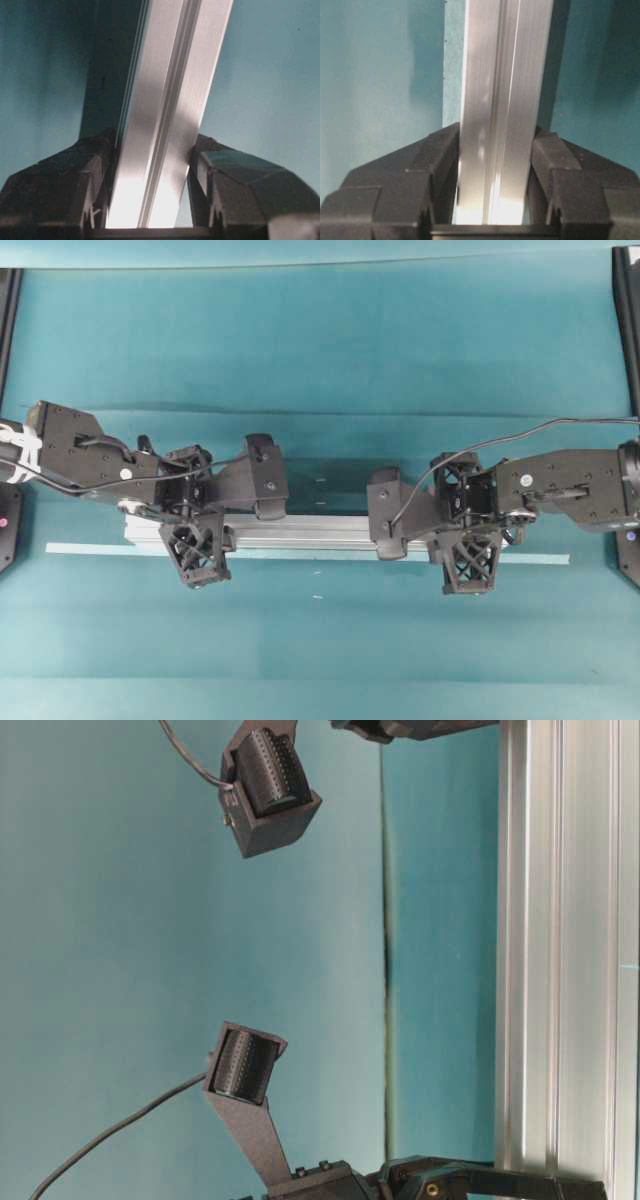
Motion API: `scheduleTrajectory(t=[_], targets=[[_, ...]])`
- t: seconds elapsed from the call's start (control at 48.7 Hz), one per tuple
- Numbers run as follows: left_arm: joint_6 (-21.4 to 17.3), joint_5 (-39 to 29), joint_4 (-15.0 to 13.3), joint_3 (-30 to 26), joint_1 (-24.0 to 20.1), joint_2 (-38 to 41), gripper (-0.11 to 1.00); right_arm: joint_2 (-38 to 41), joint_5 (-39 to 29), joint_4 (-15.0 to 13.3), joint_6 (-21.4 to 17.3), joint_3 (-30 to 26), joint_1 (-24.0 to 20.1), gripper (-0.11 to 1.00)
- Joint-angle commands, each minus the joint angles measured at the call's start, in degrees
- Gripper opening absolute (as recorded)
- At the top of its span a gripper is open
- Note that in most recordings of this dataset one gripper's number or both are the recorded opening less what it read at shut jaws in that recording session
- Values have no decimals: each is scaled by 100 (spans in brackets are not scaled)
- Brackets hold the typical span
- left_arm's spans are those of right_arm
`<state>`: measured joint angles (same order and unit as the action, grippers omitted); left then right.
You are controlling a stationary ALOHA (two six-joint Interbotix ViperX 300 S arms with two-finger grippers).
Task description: Lift the metal rail with both hands.
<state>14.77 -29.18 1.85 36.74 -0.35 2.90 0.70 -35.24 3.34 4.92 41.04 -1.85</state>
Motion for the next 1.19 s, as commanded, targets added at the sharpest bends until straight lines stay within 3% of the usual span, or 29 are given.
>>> scheduleTrajectory(t=[0.0, 0.226, 0.267, 0.349, 0.431, 0.513, 0.574, 0.636, 1.169], targets=[[281, 211, -9, -44, -70, 9, 35, 105, 105, 53, 18, -9, -88, 38], [290, 237, -9, 9, -44, -18, 35, 105, 79, 53, 26, -9, -88, 39], [299, 237, -9, 9, -44, -18, 34, 105, 79, 44, 18, -9, -88, 45], [325, 246, -9, 18, -44, -18, 36, 105, 70, 44, 18, -9, -88, 67], [325, 272, -9, 18, -44, -18, 54, 105, 62, 44, 18, -9, -88, 86], [308, 343, -9, 26, -44, -26, 77, 114, 53, 53, 18, -18, -88, 96], [272, 413, -9, 35, -35, -26, 88, 114, 53, 53, 18, -18, -88, 97], [246, 457, -9, 26, -26, -44, 92, 105, 62, 44, 18, -18, -88, 96], [211, 431, -9, 167, 70, -527, 90, -237, 176, 53, -9, -44, 141, 96]])
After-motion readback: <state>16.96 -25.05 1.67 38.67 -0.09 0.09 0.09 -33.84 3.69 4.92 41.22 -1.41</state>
